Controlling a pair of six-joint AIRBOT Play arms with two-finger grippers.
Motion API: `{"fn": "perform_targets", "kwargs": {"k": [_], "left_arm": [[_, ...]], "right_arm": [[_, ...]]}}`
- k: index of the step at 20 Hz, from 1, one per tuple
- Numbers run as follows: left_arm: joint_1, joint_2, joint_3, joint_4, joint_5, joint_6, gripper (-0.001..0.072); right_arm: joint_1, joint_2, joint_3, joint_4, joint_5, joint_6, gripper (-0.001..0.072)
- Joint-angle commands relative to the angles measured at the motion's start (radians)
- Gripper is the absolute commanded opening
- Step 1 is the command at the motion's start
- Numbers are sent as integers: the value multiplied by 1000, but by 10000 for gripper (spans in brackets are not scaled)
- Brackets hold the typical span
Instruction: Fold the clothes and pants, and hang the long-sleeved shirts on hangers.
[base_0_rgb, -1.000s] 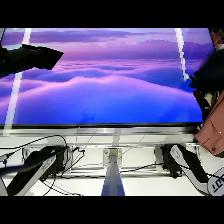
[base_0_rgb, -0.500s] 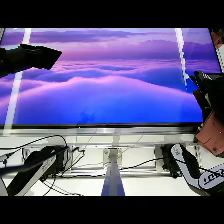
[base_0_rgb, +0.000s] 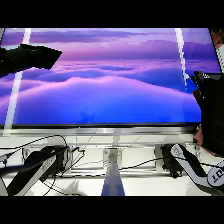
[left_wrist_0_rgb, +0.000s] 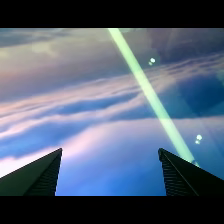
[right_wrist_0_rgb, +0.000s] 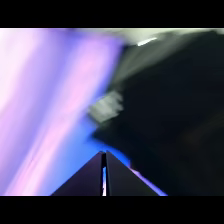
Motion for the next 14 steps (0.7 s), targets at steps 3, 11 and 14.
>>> {"fn": "perform_targets", "kwargs": {"k": [3,11,14], "left_arm": [[-1,-1,0,0,0,0,690],[-1,-1,0,0,0,0,690],[-1,-1,0,0,0,0,690]], "right_arm": [[410,-29,1,239,-65,-485,29],[812,-73,0,150,-109,-809,30],[812,-79,1,171,-129,-809,30]]}}
